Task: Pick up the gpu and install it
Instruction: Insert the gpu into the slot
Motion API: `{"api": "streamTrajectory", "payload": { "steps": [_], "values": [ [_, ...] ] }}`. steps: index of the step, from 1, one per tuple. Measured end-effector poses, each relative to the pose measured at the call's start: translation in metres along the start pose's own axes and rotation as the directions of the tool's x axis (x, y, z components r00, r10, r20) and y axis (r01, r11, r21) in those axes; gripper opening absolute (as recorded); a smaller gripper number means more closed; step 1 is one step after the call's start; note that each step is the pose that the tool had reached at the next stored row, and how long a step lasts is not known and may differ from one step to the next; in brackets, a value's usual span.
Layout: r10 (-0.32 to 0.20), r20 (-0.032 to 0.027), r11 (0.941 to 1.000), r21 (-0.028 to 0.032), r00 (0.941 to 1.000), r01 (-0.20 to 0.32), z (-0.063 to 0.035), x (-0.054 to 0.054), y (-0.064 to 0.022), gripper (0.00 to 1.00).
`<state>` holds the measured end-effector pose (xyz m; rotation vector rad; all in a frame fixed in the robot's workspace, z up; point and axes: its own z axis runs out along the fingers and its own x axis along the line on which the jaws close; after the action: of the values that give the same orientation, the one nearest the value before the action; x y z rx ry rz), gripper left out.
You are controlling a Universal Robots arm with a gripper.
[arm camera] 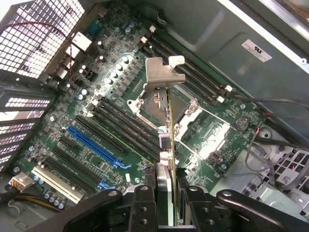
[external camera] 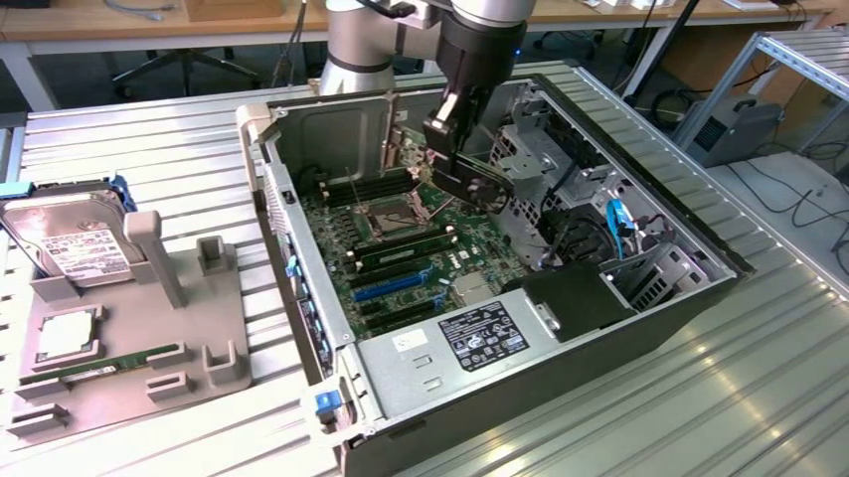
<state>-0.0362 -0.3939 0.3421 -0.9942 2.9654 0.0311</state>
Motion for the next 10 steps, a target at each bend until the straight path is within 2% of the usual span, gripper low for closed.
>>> {"api": "streamTrajectory", "payload": {
  "steps": [10],
  "values": [
    [-0.046, -0.0006, 0.9989, -0.0009, 0.9989, 0.046, 0.0003, -0.0001, -0.0001, 0.27]
  ]
}}
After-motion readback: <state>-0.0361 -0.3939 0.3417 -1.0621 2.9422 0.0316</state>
